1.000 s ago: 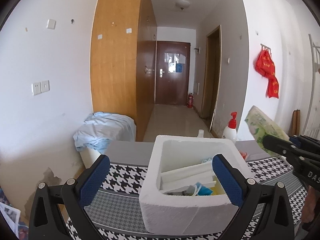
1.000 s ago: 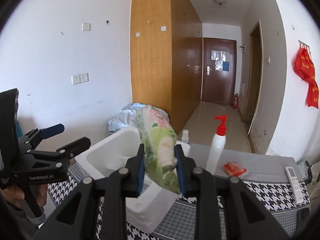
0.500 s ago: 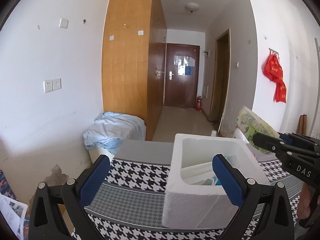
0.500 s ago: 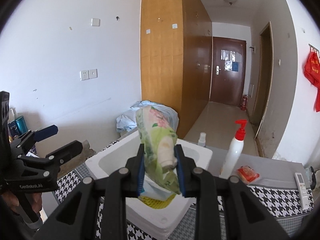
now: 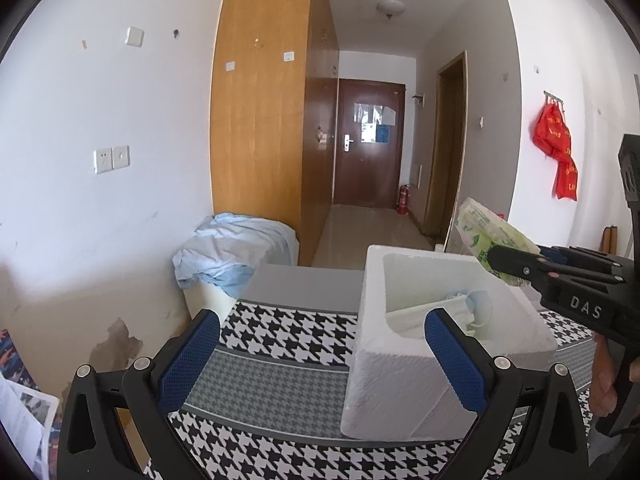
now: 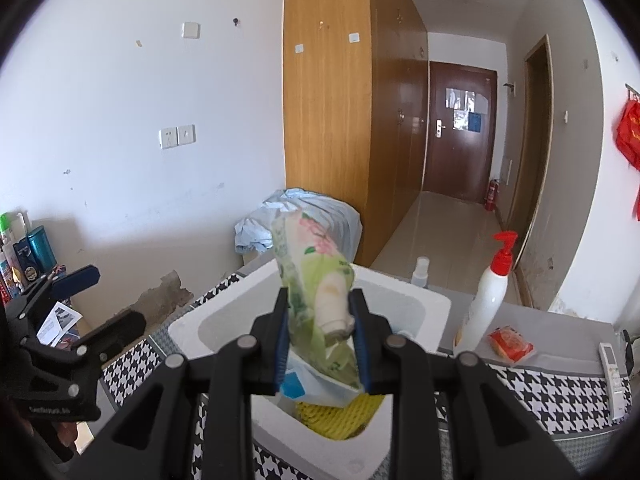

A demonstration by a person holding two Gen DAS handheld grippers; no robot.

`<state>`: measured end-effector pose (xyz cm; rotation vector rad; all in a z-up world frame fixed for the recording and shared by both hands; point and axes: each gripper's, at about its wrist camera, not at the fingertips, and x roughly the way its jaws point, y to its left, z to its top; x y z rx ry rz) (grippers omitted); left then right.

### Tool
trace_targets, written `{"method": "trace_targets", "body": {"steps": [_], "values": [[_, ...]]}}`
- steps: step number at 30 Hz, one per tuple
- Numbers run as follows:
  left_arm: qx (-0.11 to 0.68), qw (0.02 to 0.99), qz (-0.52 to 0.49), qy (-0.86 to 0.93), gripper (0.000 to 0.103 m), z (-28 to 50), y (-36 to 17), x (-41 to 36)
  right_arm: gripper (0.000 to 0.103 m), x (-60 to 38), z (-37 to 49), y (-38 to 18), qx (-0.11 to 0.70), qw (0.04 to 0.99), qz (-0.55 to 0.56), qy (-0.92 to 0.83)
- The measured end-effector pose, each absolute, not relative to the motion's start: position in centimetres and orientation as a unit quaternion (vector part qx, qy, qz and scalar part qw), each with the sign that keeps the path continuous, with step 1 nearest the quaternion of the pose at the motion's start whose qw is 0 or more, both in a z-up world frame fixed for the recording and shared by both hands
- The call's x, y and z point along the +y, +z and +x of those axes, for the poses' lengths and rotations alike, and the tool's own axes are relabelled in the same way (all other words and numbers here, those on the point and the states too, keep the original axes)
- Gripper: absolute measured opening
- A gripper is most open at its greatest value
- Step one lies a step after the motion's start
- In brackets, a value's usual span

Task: Organize soft objects
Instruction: 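Lower the tissue pack into the foam box and open the right gripper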

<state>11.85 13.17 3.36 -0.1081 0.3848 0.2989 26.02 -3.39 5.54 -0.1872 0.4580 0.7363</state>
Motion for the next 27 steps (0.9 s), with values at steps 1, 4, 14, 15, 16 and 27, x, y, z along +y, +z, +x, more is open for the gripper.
{"method": "trace_targets", "body": {"steps": [1,4,14,15,16,27], "values": [[0.191,0.969,-0.055,0.148,0.102,11.7,3.2,13.3,0.032,-3.2,26.2,5.5,0.223,0.903,-0.091,0.357],[0.194,0.968,-0.057,0.150,0.102,11.5,2.9,13.6,0.032,-2.6,26.6,5.3,0.230,0.901,-0.095,0.355],[0.200,0.966,-0.064,0.152,0.102,11.0,2.1,14.2,0.045,-1.3,28.2,3.8,0.261,0.894,-0.095,0.350],[0.201,0.966,-0.064,0.152,0.102,11.0,2.1,14.2,0.055,-1.2,28.3,3.7,0.263,0.894,-0.097,0.350],[0.202,0.965,-0.065,0.153,0.102,11.0,2.0,14.3,0.059,-1.0,28.3,3.6,0.262,0.894,-0.101,0.348],[0.201,0.965,-0.063,0.155,0.102,11.0,2.1,14.1,0.074,-1.7,27.0,4.2,0.243,0.898,-0.095,0.354]]}}
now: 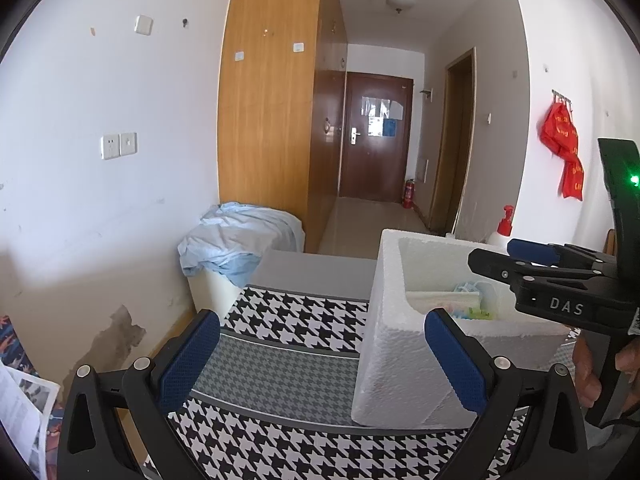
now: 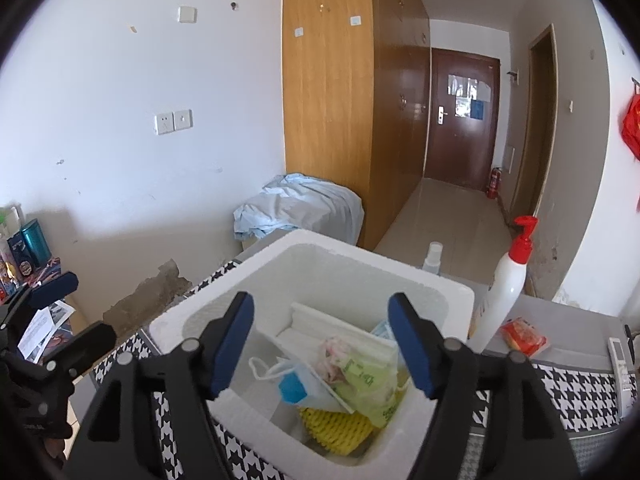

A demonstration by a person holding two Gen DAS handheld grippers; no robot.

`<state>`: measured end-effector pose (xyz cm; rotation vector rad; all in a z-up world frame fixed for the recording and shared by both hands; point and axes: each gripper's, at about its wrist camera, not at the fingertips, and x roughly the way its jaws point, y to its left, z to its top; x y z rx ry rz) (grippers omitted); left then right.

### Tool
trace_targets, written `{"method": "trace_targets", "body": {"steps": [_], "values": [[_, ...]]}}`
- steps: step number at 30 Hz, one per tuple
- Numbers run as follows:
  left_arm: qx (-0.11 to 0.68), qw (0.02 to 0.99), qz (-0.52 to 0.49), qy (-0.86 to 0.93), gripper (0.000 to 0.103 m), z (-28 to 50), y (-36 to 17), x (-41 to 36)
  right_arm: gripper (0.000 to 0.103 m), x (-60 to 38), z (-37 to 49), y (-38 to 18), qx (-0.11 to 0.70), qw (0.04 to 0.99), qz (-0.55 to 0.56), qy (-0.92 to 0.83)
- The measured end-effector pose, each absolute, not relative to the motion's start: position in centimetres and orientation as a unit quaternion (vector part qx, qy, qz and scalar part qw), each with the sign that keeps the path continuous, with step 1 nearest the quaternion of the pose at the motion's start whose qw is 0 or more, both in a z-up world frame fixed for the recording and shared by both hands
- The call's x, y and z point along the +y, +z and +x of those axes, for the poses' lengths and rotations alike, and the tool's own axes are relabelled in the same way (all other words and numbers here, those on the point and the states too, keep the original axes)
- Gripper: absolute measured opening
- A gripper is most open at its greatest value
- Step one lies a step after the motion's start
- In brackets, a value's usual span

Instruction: Organize soft objects

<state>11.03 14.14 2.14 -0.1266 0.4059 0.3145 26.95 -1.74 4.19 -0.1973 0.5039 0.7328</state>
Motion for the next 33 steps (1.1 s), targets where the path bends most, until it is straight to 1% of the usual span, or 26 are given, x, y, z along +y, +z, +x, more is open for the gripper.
{"method": "trace_targets", "body": {"steps": [11,15,18,23,33], "values": [[0.188,0.968,-0.062,0.151,0.102,10.2,3.2,12.5,0.075,-4.4,24.8,5.1,0.223,0.903,-0.087,0.357],[0.183,0.971,-0.061,0.142,0.102,9.7,3.7,11.4,0.094,-5.7,23.8,5.5,0.204,0.910,-0.081,0.353],[0.178,0.973,-0.057,0.135,0.102,9.4,4.2,10.5,0.101,-6.6,22.8,5.9,0.190,0.912,-0.078,0.355],[0.168,0.976,-0.048,0.130,0.102,8.9,5.0,8.9,0.102,-8.0,21.3,6.4,0.178,0.917,-0.074,0.349],[0.161,0.979,-0.036,0.118,0.102,8.2,5.7,6.6,0.103,-10.8,20.1,6.9,0.174,0.926,-0.058,0.329]]}}
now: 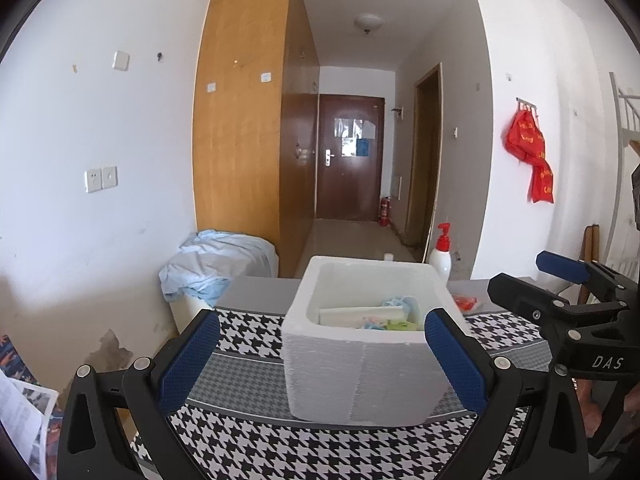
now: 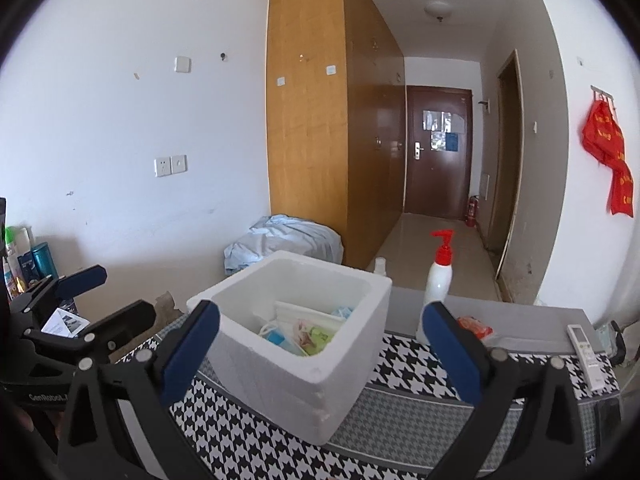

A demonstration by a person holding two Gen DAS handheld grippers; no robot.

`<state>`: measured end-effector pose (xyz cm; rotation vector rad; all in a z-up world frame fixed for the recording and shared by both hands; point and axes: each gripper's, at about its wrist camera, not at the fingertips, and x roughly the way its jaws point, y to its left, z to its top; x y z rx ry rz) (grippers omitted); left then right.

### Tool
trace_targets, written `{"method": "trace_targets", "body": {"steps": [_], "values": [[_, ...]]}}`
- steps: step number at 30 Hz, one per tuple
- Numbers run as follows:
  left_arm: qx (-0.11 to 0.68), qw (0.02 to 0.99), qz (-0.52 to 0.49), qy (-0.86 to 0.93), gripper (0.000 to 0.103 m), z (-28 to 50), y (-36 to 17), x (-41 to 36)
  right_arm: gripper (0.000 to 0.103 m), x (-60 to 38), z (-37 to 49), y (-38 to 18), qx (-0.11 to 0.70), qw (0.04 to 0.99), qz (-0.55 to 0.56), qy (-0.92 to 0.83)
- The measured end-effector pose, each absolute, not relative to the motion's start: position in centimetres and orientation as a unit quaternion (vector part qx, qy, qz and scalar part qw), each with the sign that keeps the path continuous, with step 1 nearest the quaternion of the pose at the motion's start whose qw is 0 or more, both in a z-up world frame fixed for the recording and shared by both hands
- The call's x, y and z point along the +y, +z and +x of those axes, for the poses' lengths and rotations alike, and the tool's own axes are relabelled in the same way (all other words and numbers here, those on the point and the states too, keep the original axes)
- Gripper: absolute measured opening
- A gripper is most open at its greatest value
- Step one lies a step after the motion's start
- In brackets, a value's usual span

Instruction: Organize soft objects

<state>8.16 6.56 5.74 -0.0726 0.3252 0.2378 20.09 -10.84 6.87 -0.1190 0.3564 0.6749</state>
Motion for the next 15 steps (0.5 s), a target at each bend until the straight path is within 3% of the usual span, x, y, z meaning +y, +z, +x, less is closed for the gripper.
{"method": "trace_targets", "body": {"steps": [15], "values": [[0.146,0.984,-0.017,0.098,0.102,6.0,6.7,3.8,0.103,-14.6,16.5,7.6,0.149,0.941,-0.040,0.301]]}}
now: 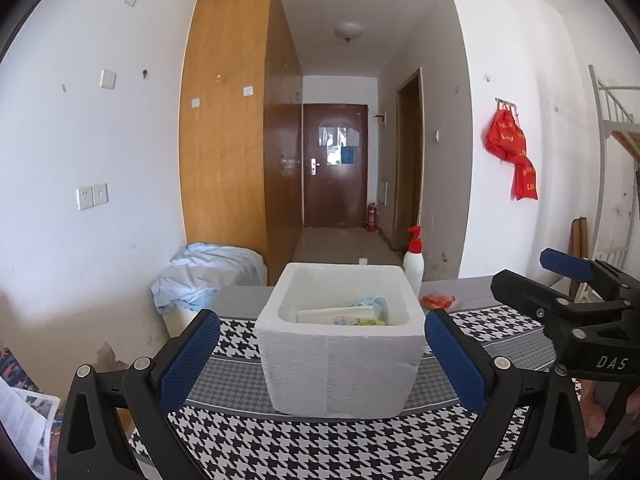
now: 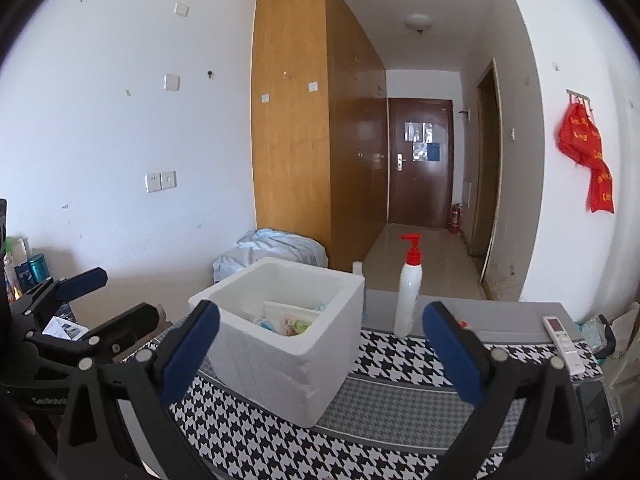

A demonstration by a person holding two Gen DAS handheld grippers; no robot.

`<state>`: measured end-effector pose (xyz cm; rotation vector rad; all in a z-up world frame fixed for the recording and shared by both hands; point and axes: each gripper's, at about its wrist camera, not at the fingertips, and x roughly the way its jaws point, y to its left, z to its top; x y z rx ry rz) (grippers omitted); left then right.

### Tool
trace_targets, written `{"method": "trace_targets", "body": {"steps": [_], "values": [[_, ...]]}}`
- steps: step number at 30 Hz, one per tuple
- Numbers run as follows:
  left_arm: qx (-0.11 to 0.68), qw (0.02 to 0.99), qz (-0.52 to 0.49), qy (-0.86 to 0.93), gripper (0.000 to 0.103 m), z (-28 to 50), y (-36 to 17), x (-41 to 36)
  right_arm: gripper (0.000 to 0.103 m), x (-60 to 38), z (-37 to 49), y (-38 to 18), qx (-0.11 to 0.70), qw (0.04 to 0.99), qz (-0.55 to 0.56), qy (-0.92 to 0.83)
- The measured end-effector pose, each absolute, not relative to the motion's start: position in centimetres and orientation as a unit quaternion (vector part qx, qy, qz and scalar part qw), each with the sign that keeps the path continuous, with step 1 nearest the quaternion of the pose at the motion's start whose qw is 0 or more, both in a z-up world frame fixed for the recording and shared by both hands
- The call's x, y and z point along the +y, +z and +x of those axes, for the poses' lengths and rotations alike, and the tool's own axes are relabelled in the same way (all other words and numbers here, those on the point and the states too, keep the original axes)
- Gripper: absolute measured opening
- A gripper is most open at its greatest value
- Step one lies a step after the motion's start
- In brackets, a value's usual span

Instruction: Organize soft objects

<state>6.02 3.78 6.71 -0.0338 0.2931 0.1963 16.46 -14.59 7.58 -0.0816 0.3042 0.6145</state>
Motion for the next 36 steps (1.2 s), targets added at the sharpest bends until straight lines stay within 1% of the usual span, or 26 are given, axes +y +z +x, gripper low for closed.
{"method": "trace_targets", "body": {"steps": [21,36], "values": [[0.122,0.989,-0.012,0.082,0.102,4.1,5.2,2.7,0.103,-16.4,14.5,5.8,0.141,0.947,-0.021,0.288],[0.104,0.992,-0.014,0.066,0.102,3.5,3.0,2.4,0.103,-17.3,12.6,3.8,0.105,0.959,-0.009,0.261]]}}
